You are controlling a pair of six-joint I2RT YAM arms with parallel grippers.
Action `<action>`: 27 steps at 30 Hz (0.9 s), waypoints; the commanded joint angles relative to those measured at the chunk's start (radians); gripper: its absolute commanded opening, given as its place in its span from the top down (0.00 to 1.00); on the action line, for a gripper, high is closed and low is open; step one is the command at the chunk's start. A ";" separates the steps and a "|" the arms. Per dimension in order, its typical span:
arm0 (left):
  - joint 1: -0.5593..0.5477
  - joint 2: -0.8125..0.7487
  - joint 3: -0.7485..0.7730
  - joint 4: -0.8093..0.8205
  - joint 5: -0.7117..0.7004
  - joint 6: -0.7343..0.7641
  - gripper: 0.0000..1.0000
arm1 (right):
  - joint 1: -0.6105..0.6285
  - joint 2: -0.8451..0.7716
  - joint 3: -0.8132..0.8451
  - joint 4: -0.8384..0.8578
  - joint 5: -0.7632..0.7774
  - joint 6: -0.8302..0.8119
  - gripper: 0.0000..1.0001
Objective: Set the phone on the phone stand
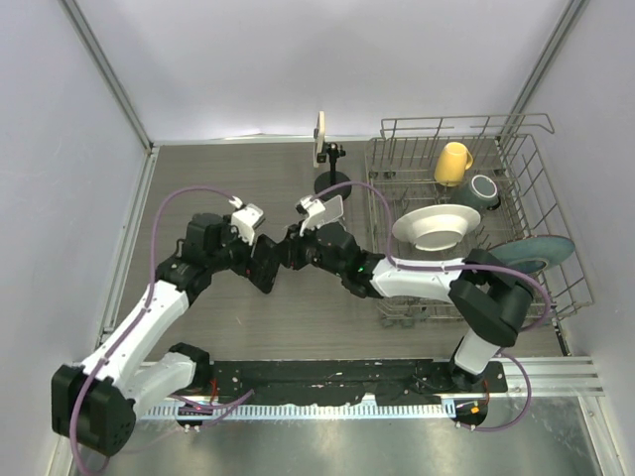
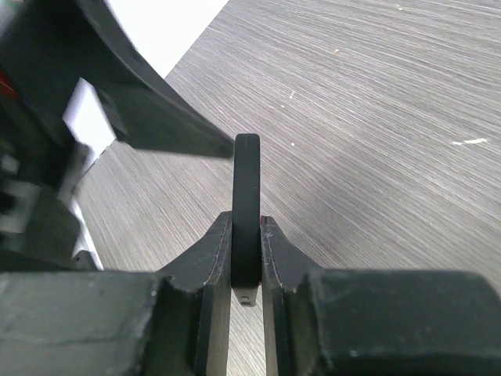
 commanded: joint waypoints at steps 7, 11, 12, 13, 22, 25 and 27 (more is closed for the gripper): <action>0.006 -0.339 0.015 0.214 -0.171 -0.307 0.00 | 0.012 -0.243 -0.127 0.132 0.392 -0.045 1.00; 0.008 -0.426 0.007 0.196 -0.377 -0.509 0.00 | 0.009 -0.303 -0.150 0.118 0.679 -0.039 1.00; 0.008 -0.448 0.009 0.187 -0.427 -0.550 0.00 | 0.008 -0.314 -0.146 0.114 0.739 -0.036 1.00; 0.008 -0.457 0.009 0.178 -0.448 -0.580 0.00 | -0.001 -0.320 -0.138 0.085 0.817 -0.028 1.00; 0.006 -0.359 0.133 0.000 -0.252 -0.664 0.00 | -0.135 -0.305 -0.022 0.010 0.822 0.005 1.00; 0.006 -0.331 0.142 0.015 -0.160 -0.654 0.00 | -0.158 -0.303 -0.052 0.096 0.749 -0.056 1.00; 0.008 -0.340 0.113 0.055 -0.083 -0.641 0.00 | -0.163 -0.306 -0.069 0.127 0.724 -0.091 1.00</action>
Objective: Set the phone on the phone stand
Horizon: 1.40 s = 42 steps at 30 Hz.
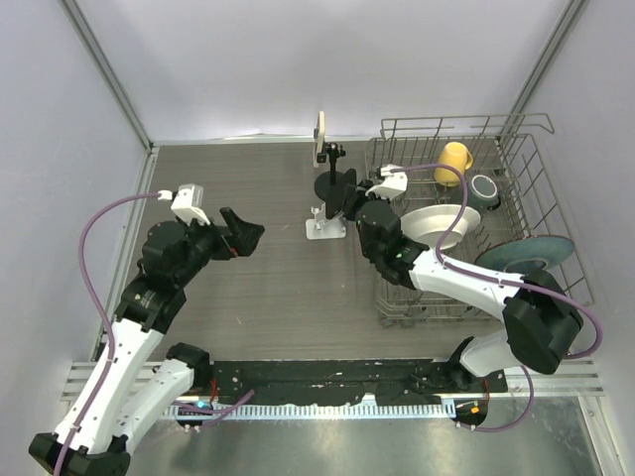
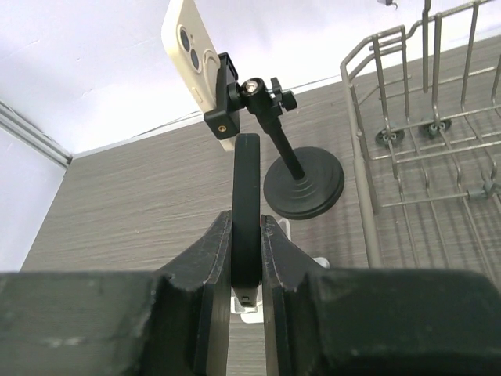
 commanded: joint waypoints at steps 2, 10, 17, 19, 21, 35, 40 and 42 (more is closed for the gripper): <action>0.005 -0.012 -0.012 0.064 0.199 0.006 0.00 | -0.027 -0.023 0.010 0.189 -0.052 -0.050 1.00; 0.004 0.023 -0.011 0.084 0.226 -0.008 0.02 | -0.036 0.032 0.006 0.196 -0.068 -0.025 1.00; 0.003 0.025 0.004 0.073 0.240 -0.009 0.02 | -0.036 0.052 -0.027 0.237 -0.094 0.007 1.00; 0.005 0.014 0.000 0.073 0.237 -0.009 0.03 | -0.036 0.056 -0.034 0.251 -0.094 0.004 1.00; 0.003 0.003 -0.006 0.073 0.234 -0.011 0.02 | -0.036 0.059 -0.039 0.254 -0.085 0.006 1.00; 0.003 0.033 0.000 0.098 0.260 -0.054 0.03 | -0.035 0.075 -0.070 0.251 -0.103 0.084 1.00; 0.003 0.054 0.012 0.111 0.276 -0.061 0.03 | -0.035 0.073 -0.085 0.271 -0.101 0.099 1.00; 0.004 0.057 0.018 0.104 0.277 -0.058 0.03 | -0.035 0.076 -0.089 0.275 -0.094 0.098 1.00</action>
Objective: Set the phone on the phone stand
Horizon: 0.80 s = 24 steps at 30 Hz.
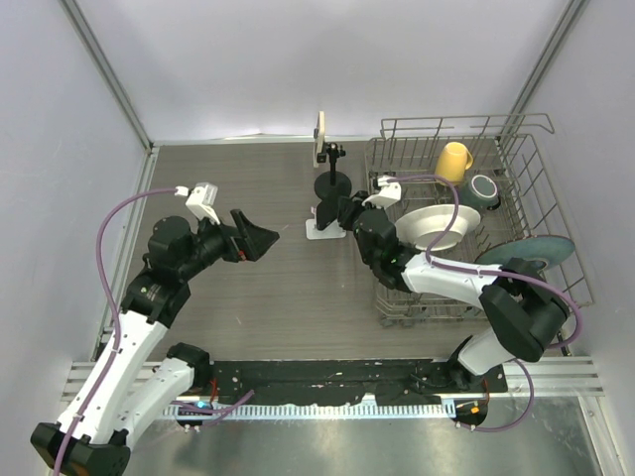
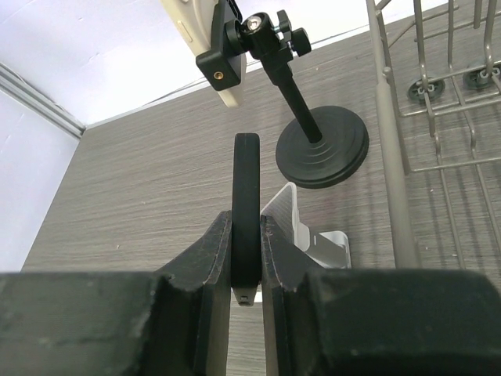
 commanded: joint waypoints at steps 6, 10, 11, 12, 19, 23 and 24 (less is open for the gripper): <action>0.004 0.003 0.039 0.041 0.029 -0.002 0.04 | 0.000 -0.001 -0.013 0.166 0.034 0.029 1.00; 0.004 -0.001 0.032 0.041 0.035 -0.008 0.04 | 0.000 0.013 -0.001 0.160 0.036 0.024 1.00; 0.004 -0.001 0.032 0.039 0.035 -0.011 0.04 | 0.000 0.015 -0.001 0.160 0.036 0.024 1.00; 0.004 -0.001 0.032 0.038 0.037 -0.011 0.04 | 0.000 0.015 0.001 0.160 0.038 0.024 1.00; 0.004 -0.004 0.029 0.036 0.044 -0.011 0.04 | -0.001 0.021 0.022 0.142 0.028 0.004 1.00; 0.004 -0.007 0.031 0.025 0.048 -0.011 0.04 | -0.003 0.030 0.032 0.134 0.024 0.003 1.00; 0.003 -0.007 0.031 0.024 0.048 -0.009 0.04 | -0.006 0.032 0.035 0.128 0.022 0.003 1.00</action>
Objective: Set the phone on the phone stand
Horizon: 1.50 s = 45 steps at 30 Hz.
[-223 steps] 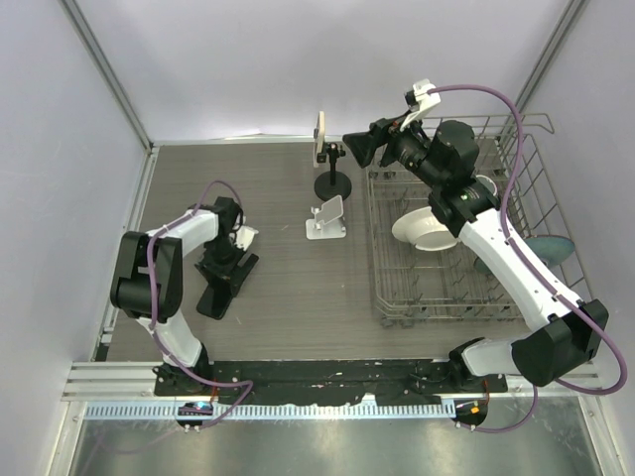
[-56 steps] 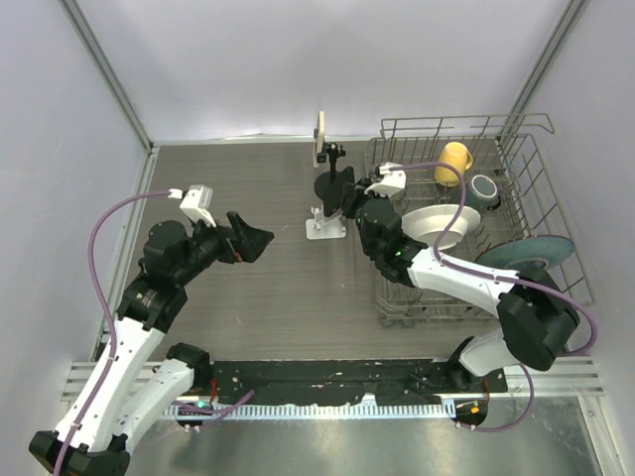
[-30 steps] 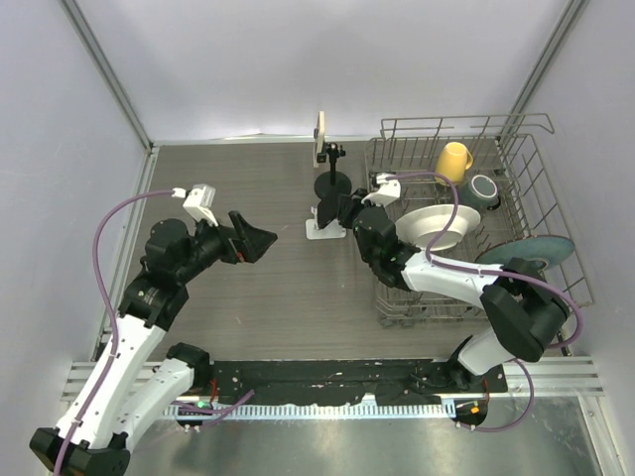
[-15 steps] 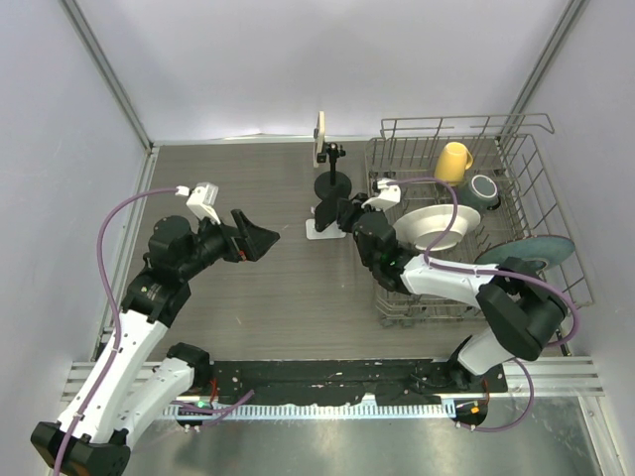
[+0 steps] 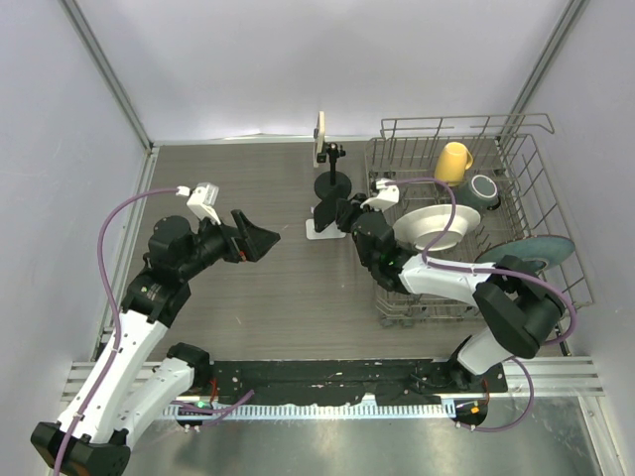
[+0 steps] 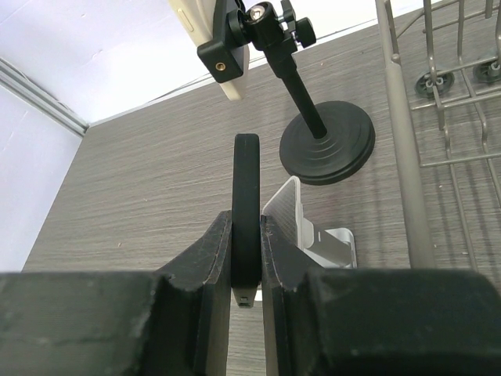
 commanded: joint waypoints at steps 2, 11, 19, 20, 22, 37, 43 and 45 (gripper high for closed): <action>0.002 -0.022 0.031 0.020 0.027 -0.005 0.04 | -0.011 0.013 0.069 0.068 0.019 -0.006 1.00; 0.004 -0.036 0.032 0.003 0.024 -0.002 0.04 | -0.036 0.029 0.083 0.054 0.001 0.000 1.00; 0.004 -0.042 0.035 -0.008 0.025 -0.002 0.03 | -0.045 0.032 0.084 0.059 0.001 -0.003 1.00; 0.004 -0.043 0.035 -0.008 0.025 -0.002 0.04 | -0.050 0.031 0.081 0.064 0.001 -0.003 1.00; 0.004 -0.046 0.037 -0.011 0.024 -0.002 0.04 | -0.053 0.026 0.077 0.067 0.005 -0.003 1.00; 0.004 -0.063 0.047 -0.034 0.022 -0.006 0.04 | -0.077 0.020 0.075 0.061 0.004 0.000 1.00; 0.004 -0.066 0.050 -0.041 0.024 -0.008 0.04 | -0.080 0.028 0.075 0.057 -0.007 0.009 1.00; 0.002 -0.066 0.050 -0.041 0.024 -0.008 0.04 | -0.080 0.040 0.072 0.060 -0.019 0.013 0.97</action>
